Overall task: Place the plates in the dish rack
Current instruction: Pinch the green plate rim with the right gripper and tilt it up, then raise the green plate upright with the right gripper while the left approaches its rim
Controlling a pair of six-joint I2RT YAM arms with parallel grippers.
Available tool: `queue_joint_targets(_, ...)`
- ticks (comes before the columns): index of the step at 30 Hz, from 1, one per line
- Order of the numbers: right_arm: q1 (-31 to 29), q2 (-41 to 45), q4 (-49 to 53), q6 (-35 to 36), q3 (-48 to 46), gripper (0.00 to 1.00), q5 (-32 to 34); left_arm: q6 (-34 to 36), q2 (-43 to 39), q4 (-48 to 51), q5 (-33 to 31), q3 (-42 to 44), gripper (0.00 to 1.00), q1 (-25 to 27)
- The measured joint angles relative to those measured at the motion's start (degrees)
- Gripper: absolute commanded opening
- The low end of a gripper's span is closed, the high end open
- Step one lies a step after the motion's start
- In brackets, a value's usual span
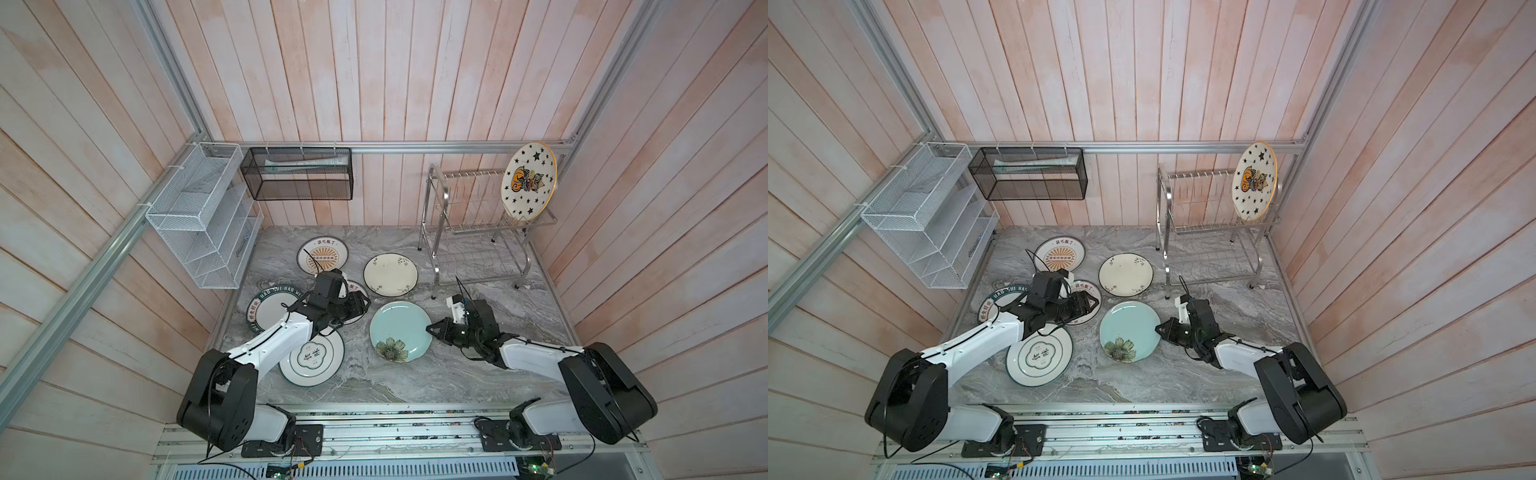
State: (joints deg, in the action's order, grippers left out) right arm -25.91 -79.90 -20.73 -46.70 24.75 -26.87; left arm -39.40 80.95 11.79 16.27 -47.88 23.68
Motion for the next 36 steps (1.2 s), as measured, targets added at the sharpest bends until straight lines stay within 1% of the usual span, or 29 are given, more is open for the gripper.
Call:
queue_joint_targets(10, 2.4, 0.24, 0.13, 0.28, 0.37, 0.0, -0.02, 0.0, 0.31, -1.36, 1.31, 0.0, 0.67, 0.0)
queue_joint_targets(20, 4.0, -0.66, -1.2, 0.5, 5.84, 0.0, -0.26, -0.07, 2.32, -3.21, 2.97, 0.07, 0.67, 0.02)
queue_joint_targets(25, 4.0, -0.81, -3.3, 0.44, 7.08, 0.0, -0.66, -0.72, 2.23, -6.99, 4.39, 1.53, 0.66, 0.24)
queue_joint_targets(30, 4.0, -2.01, -4.72, 0.02, 7.13, 0.0, -1.27, -3.17, 1.73, -13.2, 5.11, 6.4, 0.64, 0.85)
queue_joint_targets(36, 4.0, -2.4, -5.88, -0.79, 7.13, 0.0, -1.75, -5.42, 1.73, -19.12, 6.23, 9.22, 0.58, 1.29)
